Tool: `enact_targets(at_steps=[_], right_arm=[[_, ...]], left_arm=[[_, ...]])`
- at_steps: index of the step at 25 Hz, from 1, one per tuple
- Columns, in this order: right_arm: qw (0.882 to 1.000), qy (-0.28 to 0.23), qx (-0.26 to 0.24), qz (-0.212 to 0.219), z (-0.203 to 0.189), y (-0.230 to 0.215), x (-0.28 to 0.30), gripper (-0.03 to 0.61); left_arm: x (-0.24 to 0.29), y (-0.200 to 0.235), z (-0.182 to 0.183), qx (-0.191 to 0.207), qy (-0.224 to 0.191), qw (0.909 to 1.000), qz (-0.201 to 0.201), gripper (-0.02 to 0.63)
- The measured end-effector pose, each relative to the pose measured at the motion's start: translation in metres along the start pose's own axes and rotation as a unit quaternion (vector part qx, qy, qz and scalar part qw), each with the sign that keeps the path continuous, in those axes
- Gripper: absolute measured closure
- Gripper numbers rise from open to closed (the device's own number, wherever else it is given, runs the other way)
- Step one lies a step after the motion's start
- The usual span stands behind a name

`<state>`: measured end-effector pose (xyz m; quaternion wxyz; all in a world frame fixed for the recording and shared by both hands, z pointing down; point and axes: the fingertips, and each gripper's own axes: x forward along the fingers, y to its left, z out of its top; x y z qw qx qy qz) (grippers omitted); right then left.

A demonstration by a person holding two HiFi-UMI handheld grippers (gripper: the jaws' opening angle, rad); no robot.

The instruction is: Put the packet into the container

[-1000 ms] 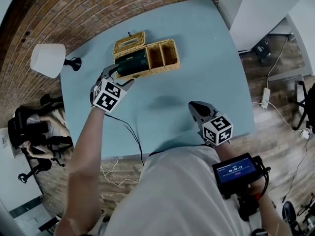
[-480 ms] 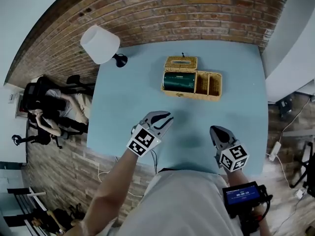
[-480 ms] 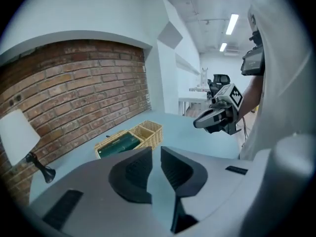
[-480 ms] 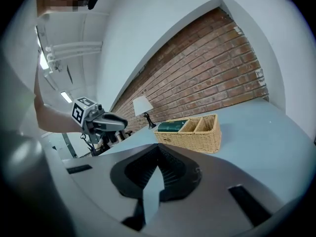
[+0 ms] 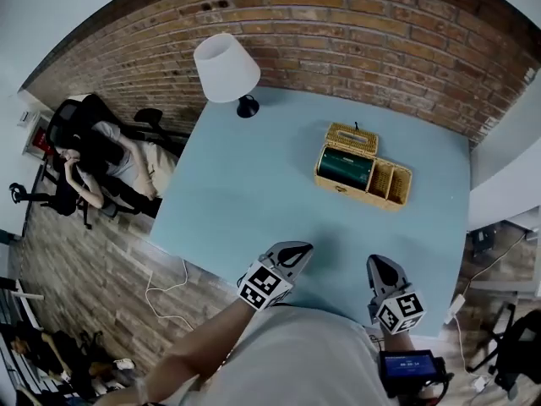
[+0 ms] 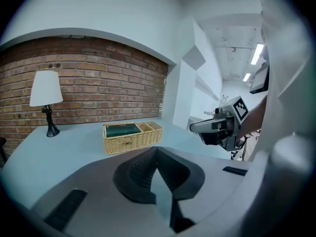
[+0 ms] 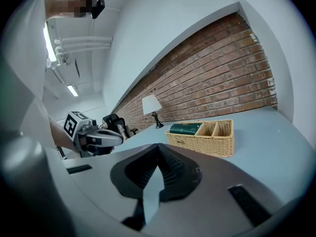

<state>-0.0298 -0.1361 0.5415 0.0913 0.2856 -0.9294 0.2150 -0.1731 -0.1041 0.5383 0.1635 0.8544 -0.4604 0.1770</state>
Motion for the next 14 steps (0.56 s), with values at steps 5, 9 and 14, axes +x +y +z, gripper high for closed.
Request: enact_targets(at_steps=[5,9,14], right_arm=[[1.000,0.006,-0.010,-0.003,0.003,0.011,0.008,0.571],[1.000,0.006,-0.020,-0.006,0.007,0.016,0.013,0.571],[0.999,0.008,-0.030,-0.005,0.009,0.023,0.022,0.571]], left_arm=[[-0.002,-0.005,-0.002,-0.006,-0.009,0.9997,-0.021,0.603],[-0.003,-0.002,-0.003,-0.004,-0.012,0.9994,-0.031,0.603],[-0.004,0.007,-0.001,0.005,-0.011,0.9992,-0.039,0.603]])
